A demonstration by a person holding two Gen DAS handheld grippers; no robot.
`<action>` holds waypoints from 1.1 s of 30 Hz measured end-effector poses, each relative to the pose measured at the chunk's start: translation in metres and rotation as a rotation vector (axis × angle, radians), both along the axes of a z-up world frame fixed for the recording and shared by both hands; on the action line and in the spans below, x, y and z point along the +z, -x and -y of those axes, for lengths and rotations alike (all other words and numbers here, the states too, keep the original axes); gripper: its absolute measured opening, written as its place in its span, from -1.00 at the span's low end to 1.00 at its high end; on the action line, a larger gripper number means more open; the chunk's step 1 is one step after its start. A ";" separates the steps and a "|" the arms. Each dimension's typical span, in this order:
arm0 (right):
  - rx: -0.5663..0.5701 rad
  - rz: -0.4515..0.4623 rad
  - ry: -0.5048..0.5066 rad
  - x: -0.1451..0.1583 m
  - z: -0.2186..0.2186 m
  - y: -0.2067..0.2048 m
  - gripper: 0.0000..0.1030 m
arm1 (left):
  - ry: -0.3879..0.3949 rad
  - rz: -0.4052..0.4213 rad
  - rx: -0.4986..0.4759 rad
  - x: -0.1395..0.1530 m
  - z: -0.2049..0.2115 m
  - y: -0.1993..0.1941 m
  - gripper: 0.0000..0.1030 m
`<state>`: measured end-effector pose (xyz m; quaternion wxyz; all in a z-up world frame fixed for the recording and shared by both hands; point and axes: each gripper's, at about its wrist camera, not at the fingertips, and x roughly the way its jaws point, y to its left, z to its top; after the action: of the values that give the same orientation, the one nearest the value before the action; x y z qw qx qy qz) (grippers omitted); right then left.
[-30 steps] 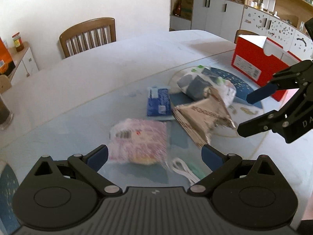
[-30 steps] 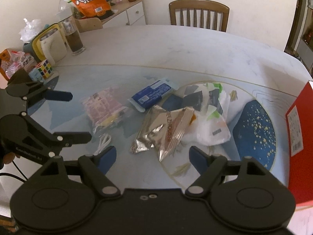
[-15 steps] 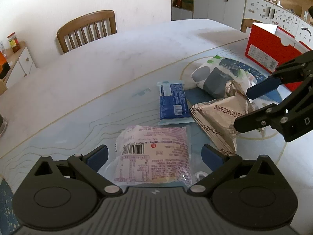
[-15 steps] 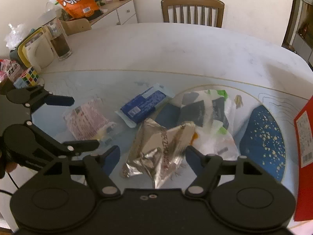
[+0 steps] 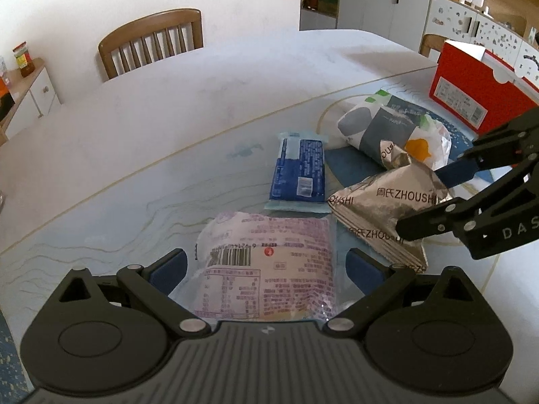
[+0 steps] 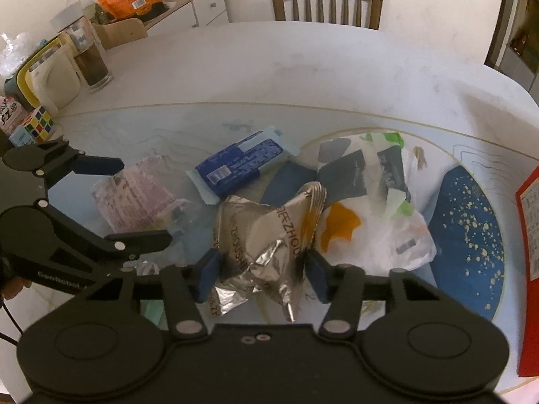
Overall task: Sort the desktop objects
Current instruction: 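Grasp the pink-white bread pouch with the left tool while the right tool grasps the silver foil bag, then carry the bread pouch with the left tool while the right tool carries the foil bag into the box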
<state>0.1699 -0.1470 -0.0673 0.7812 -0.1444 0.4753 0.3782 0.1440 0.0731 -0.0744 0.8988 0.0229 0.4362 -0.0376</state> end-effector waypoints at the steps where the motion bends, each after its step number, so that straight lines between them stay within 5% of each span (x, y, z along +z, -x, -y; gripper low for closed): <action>1: 0.003 0.001 0.000 0.000 0.000 0.001 0.00 | 0.002 -0.002 0.001 0.000 0.000 0.000 0.79; 15: -0.005 -0.010 -0.016 0.003 0.007 0.004 -0.14 | 0.005 -0.006 0.031 0.003 0.004 0.004 0.36; 33: -0.031 -0.012 -0.093 0.042 0.052 0.026 -0.16 | 0.033 0.015 0.033 0.038 0.029 0.030 0.34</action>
<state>0.1444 -0.1994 -0.0253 0.7898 -0.0981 0.4641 0.3888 0.1138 0.0442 -0.0360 0.9028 0.0009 0.4291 -0.0299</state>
